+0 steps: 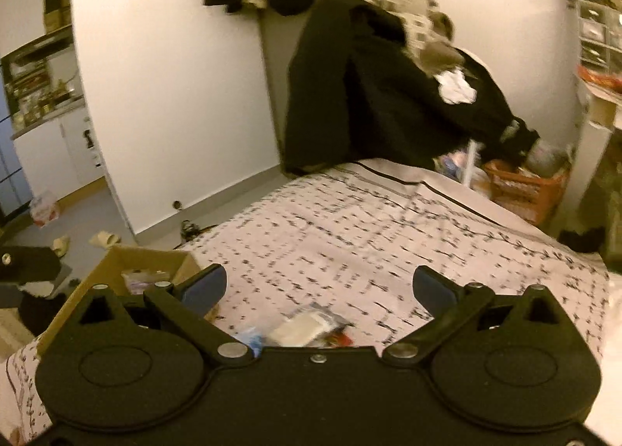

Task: Organize snacks
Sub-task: 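Move both tools back toward the remaining snacks on the bed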

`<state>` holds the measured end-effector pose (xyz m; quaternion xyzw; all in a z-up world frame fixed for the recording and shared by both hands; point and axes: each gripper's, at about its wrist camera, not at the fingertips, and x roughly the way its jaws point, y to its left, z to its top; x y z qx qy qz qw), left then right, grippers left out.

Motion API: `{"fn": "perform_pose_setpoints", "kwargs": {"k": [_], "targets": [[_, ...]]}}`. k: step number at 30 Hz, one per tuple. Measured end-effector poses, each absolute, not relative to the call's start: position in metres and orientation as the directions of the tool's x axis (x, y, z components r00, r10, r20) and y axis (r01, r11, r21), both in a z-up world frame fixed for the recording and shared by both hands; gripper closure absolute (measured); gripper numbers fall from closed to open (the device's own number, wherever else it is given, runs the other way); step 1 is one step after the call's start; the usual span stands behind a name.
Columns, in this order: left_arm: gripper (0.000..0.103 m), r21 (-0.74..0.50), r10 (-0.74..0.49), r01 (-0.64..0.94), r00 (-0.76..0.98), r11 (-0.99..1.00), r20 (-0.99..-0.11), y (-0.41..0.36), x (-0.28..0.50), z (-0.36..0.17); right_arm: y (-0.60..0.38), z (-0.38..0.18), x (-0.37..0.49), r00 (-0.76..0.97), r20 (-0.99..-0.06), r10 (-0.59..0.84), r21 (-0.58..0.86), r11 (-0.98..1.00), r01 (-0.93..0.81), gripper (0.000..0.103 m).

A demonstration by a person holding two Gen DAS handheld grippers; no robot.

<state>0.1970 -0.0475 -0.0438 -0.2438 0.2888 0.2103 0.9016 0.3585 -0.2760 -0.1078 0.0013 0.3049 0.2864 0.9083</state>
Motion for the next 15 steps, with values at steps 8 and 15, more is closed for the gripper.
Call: {"fn": "perform_pose_setpoints", "kwargs": {"k": [8,15], "targets": [[0.002,-0.313,0.217,-0.488,0.758,0.815,-0.615,-0.072,0.216,-0.05,-0.292,-0.116,0.373,0.641,-0.582,0.5,0.246,0.86,-0.447,0.0],[0.011,-0.346,0.162,-0.444,0.776,0.826,-0.609,-0.098,0.232,-0.067,-0.305,-0.129,0.387,0.604,-0.608,0.515,0.346,0.857,-0.381,0.0]]}}
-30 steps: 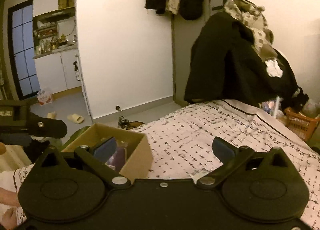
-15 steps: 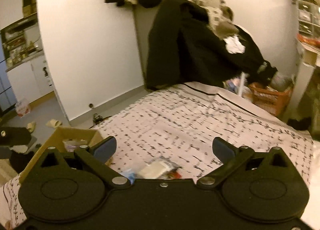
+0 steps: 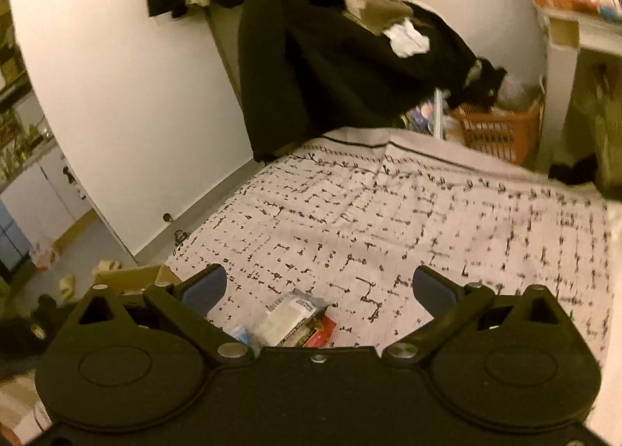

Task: Organize snacks
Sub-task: 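Move both tools back toward the remaining snacks on the bed, then grasp the blue-wrapped packet with the left tool while the right grasps the white packet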

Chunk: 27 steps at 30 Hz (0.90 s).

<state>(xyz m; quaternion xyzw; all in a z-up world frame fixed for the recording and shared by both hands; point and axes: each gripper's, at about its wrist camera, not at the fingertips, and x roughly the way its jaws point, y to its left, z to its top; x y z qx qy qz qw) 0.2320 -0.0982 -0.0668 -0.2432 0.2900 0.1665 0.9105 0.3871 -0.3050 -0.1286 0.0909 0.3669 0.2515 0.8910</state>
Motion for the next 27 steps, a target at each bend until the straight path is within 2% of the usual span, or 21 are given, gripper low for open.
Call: {"fn": "perform_pose_setpoints", "kwargs": {"k": [4,10,19,27], "targets": [[0.024,-0.362,0.152,-0.457,0.765,0.812,-0.625,-0.105,0.24,-0.082,-0.309,-0.138,0.393,0.577,-0.615,0.537,0.401,0.843,-0.358,0.004],[0.036,-0.382,0.13,-0.47,0.749,0.796,-0.65,-0.108,0.25,-0.11,-0.31,-0.152,0.4,0.528,-0.614,0.586,0.487,0.808,-0.331,0.011],[0.04,-0.387,0.133,-0.487,0.739,0.783,-0.661,-0.111,0.269,-0.141,-0.308,-0.181,0.415,0.452,-0.621,0.64,0.594,0.761,-0.262,0.027],[0.043,-0.362,0.181,-0.546,0.705,0.755,-0.685,-0.107,0.291,-0.164,-0.306,-0.21,0.429,0.407,-0.62,0.671,0.657,0.727,-0.198,0.029]]}}
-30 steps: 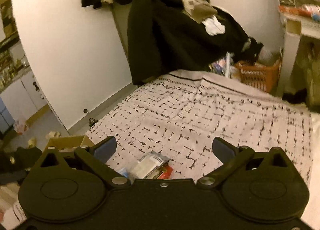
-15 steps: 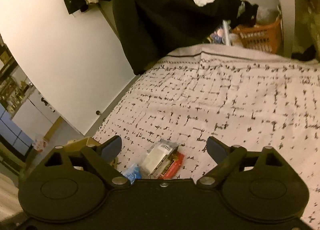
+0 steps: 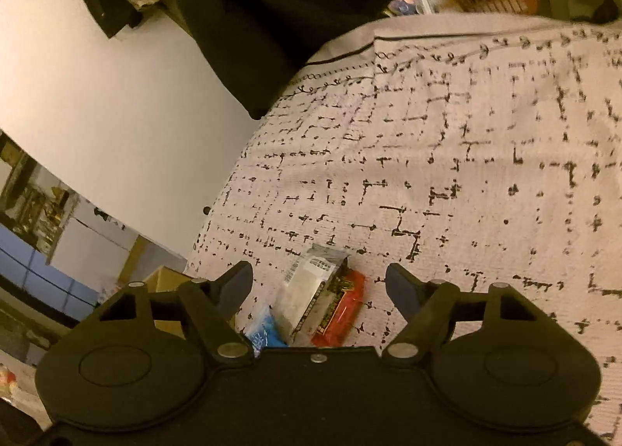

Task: Organize snacks
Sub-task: 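Grasp the blue-wrapped packet with the left tool while the right grasps the white packet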

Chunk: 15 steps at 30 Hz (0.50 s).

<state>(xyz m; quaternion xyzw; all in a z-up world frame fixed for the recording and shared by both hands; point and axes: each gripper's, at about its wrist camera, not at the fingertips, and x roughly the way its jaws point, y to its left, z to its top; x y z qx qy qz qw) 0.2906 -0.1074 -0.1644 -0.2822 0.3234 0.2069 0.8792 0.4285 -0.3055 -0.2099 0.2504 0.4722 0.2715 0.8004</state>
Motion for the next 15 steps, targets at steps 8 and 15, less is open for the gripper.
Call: {"fn": "perform_pose_setpoints", "kwargs": {"k": [8,15], "targets": [[0.044,-0.307,0.247,-0.601,0.664,0.738,-0.706,-0.108,0.314,-0.185,-0.31,-0.233,0.444,0.391,-0.55,0.738,0.766,0.632,-0.117,0.033],[0.043,-0.272,0.284,-0.62,0.648,0.736,-0.707,-0.109,0.321,-0.196,-0.299,-0.243,0.45,0.404,-0.533,0.744,0.768,0.625,-0.14,0.033]]}}
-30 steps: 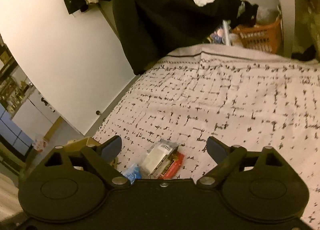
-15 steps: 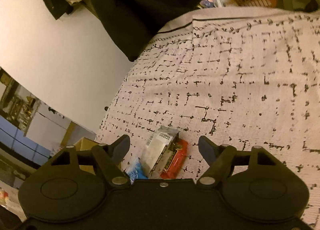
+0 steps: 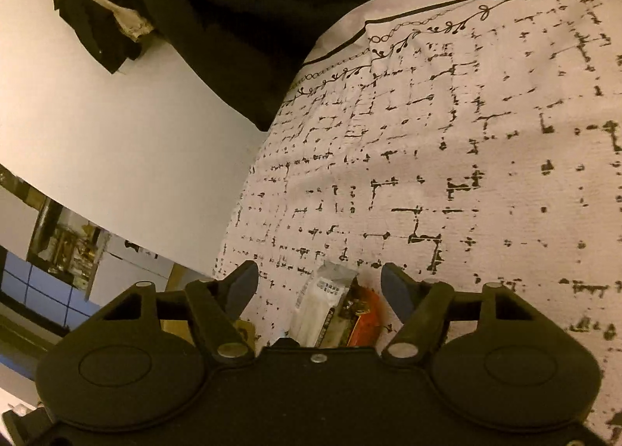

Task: Organize snacks
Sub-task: 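Grasp the blue-wrapped packet with the left tool while the right grasps the white packet, then carry both packets up over the cardboard box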

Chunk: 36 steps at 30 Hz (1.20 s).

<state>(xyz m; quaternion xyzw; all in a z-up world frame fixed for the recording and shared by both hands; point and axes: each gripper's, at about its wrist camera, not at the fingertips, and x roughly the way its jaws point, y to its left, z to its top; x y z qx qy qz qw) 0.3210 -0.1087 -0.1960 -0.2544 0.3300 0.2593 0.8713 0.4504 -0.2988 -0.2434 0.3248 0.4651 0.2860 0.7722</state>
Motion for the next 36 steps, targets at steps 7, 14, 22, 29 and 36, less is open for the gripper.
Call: {"fn": "perform_pose_setpoints", "kwargs": {"k": [7,14,22,29,36], "targets": [[0.043,-0.306,0.274,-0.628,0.655,0.716,-0.704,-0.105,0.323,-0.203,-0.281,-0.252,0.45,0.397,-0.565,0.724,0.721,0.667,-0.19,0.041],[0.05,-0.352,0.257,-0.626,0.675,0.696,-0.692,-0.099,0.318,-0.21,-0.271,-0.26,0.447,0.387,-0.606,0.695,0.675,0.707,-0.212,0.071],[0.085,-0.395,0.221,-0.629,0.677,0.67,-0.702,-0.091,0.31,-0.207,-0.273,-0.241,0.44,0.429,-0.604,0.671,0.63,0.732,-0.259,0.081],[0.085,-0.406,0.221,-0.6,0.708,0.689,-0.671,-0.095,0.298,-0.183,-0.278,-0.211,0.431,0.482,-0.587,0.651,0.568,0.755,-0.329,0.085],[0.085,-0.423,0.212,-0.574,0.734,0.701,-0.645,-0.095,0.288,-0.159,-0.282,-0.188,0.42,0.501,-0.572,0.649,0.528,0.759,-0.38,0.087]]}}
